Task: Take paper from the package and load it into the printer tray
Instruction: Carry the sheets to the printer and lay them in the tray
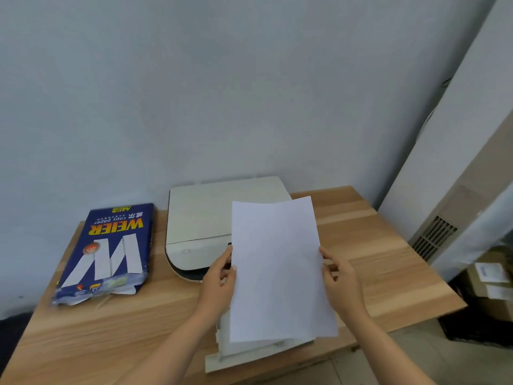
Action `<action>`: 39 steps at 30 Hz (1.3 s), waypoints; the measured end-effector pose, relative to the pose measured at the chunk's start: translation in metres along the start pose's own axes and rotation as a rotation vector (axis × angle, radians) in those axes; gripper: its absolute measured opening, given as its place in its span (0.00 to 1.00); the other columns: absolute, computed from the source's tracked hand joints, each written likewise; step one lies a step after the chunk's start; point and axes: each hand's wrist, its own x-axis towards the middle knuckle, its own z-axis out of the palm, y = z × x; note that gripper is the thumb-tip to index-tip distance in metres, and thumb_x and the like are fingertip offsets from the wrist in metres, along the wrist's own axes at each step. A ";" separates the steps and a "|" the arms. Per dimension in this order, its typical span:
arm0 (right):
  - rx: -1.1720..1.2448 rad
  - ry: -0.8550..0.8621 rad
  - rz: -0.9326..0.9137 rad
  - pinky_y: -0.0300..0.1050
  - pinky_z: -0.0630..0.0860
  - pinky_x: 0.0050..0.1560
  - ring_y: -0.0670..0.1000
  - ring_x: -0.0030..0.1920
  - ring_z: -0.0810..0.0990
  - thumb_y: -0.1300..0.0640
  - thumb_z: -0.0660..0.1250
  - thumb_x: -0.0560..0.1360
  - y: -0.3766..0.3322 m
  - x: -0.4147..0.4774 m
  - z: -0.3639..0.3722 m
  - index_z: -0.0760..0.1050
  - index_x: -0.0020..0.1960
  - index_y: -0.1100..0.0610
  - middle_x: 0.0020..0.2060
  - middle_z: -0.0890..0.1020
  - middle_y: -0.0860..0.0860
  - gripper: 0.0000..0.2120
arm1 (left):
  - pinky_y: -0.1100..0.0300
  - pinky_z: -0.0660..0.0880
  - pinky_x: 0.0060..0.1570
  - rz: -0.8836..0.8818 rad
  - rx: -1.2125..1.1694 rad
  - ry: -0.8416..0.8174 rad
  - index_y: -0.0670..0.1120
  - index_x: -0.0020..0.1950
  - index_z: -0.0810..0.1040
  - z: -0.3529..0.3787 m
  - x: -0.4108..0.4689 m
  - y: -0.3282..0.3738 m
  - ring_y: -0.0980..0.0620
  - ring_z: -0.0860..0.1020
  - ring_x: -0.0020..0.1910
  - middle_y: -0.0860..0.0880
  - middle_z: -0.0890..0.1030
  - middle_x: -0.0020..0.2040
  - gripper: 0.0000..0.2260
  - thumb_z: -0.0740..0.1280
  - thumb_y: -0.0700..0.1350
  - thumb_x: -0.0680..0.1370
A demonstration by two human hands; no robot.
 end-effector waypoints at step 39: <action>-0.026 -0.508 0.290 0.50 0.77 0.58 0.52 0.54 0.78 0.67 0.60 0.77 0.084 -0.050 0.017 0.73 0.65 0.57 0.55 0.80 0.50 0.18 | 0.68 0.75 0.39 -0.409 0.172 0.086 0.50 0.72 0.65 0.030 -0.116 -0.069 0.58 0.79 0.44 0.50 0.78 0.62 0.20 0.59 0.39 0.81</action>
